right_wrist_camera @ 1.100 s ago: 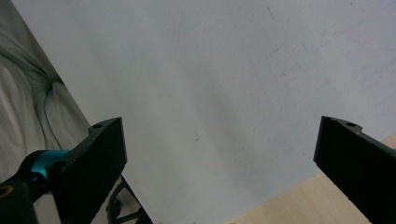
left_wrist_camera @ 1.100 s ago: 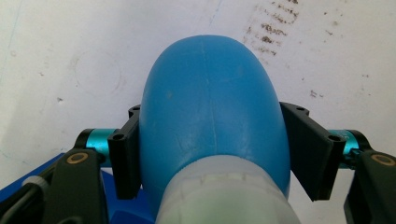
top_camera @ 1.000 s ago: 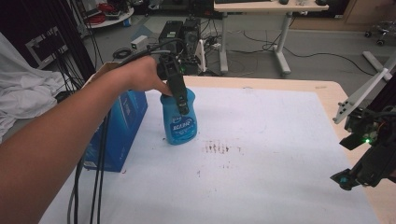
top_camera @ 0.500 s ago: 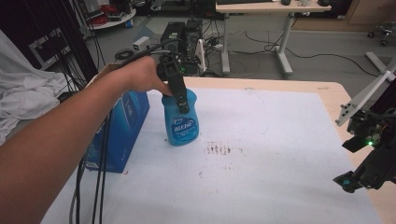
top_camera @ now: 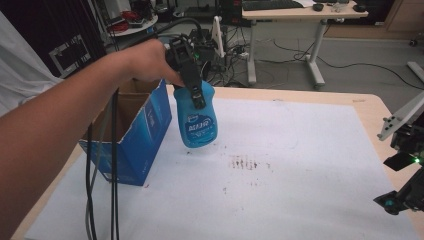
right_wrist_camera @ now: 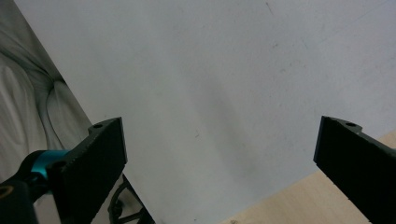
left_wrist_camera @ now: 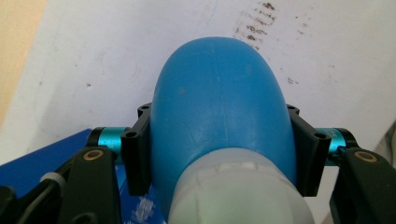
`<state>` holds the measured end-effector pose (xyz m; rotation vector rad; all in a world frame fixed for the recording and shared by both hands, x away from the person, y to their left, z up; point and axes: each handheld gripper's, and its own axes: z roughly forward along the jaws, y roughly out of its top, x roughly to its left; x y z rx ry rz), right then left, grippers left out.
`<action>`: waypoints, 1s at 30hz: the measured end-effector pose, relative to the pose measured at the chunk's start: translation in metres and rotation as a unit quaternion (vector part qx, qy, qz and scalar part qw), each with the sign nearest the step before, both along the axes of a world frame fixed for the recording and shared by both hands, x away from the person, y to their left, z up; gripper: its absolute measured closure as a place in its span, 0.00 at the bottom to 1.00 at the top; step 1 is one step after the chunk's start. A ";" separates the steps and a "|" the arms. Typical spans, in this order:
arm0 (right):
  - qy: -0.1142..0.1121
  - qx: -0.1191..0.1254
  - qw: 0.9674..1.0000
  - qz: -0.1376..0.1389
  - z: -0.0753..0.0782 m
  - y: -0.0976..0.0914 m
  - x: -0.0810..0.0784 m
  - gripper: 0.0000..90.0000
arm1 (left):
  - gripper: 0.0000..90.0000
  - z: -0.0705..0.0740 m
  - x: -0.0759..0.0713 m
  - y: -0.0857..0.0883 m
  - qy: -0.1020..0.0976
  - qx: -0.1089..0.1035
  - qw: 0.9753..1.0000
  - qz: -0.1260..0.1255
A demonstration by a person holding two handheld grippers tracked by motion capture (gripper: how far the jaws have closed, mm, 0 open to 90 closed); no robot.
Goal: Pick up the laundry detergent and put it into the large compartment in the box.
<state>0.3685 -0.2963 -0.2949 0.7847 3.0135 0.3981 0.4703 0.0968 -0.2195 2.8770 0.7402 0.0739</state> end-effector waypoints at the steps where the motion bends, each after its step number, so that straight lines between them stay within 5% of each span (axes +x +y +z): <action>1: -0.001 -0.001 1.000 -0.002 0.002 0.001 -0.001 0.02 | 0.41 0.010 -0.004 0.002 -0.002 -0.002 1.000 -0.007; 16: -0.007 0.004 1.000 0.004 0.005 0.002 -0.007 0.02 | 0.41 0.078 -0.033 0.027 -0.007 0.001 0.999 -0.039; 22: -0.008 0.004 1.000 0.006 0.006 0.003 -0.007 0.02 | 0.41 0.105 -0.041 0.044 -0.020 -0.003 0.999 -0.033; 30: -0.009 0.004 1.000 0.009 0.006 0.006 -0.006 0.02 | 0.41 0.122 -0.050 0.069 -0.030 -0.011 0.999 -0.015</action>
